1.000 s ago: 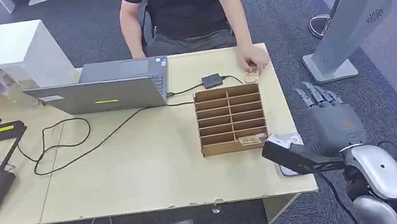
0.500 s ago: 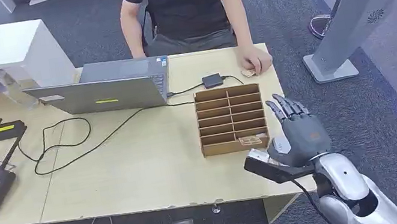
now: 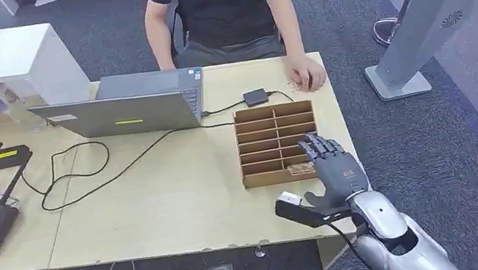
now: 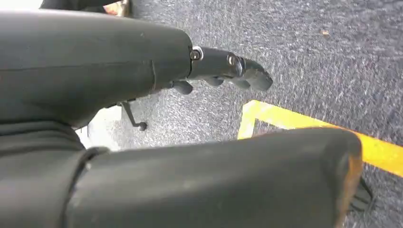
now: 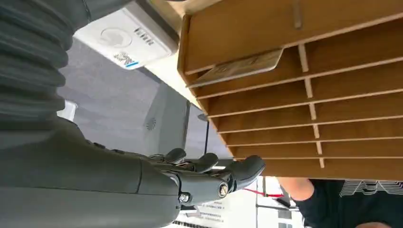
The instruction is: Pass the card to the sensor for recognition and then transmit it.
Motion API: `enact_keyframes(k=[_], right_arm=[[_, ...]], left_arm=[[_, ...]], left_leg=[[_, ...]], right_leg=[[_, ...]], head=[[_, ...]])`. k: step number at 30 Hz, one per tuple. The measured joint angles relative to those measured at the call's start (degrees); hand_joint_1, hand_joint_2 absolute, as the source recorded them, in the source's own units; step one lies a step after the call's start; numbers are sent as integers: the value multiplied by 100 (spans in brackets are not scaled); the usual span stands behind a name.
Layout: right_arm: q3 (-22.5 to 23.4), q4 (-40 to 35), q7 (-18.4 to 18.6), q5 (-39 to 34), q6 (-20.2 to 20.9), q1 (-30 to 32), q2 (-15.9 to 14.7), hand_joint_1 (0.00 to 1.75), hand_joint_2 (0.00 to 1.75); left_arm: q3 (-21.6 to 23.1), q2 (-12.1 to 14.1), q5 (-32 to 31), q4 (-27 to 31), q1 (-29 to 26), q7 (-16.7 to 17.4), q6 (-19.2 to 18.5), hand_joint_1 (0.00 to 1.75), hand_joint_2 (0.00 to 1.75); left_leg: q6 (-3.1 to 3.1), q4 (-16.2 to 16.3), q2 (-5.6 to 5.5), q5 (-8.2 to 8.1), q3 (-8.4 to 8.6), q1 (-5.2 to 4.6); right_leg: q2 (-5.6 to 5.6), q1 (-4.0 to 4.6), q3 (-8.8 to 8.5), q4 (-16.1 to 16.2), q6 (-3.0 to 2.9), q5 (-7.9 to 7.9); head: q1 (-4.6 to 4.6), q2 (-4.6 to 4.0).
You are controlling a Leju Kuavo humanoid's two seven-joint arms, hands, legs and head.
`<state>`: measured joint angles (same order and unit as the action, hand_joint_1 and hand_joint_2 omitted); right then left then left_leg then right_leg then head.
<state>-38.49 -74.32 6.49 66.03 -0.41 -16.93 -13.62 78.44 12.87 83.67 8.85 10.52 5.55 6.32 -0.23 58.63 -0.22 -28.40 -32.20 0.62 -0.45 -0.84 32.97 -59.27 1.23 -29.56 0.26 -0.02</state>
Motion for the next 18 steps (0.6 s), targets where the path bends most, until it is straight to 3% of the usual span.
enact_keyframes(k=[7,13,18], right_arm=[[-61,376,2,90,-167,-122,145,0,175],[-90,680,-52,188,-617,-156,295,0,175],[-92,870,-66,190,-639,-170,372,0,175]], left_arm=[[-7,-20,11,0,0,59,22,0,0],[-28,-85,30,0,-3,59,192,0,0],[-35,-116,31,0,-5,57,208,0,0]], left_leg=[[0,0,0,0,0,0],[0,0,1,0,1,1],[0,0,1,0,1,0]], right_leg=[[0,0,0,0,0,0],[0,1,1,0,0,0],[2,0,0,0,0,0]], head=[[4,0],[4,0],[4,0]])
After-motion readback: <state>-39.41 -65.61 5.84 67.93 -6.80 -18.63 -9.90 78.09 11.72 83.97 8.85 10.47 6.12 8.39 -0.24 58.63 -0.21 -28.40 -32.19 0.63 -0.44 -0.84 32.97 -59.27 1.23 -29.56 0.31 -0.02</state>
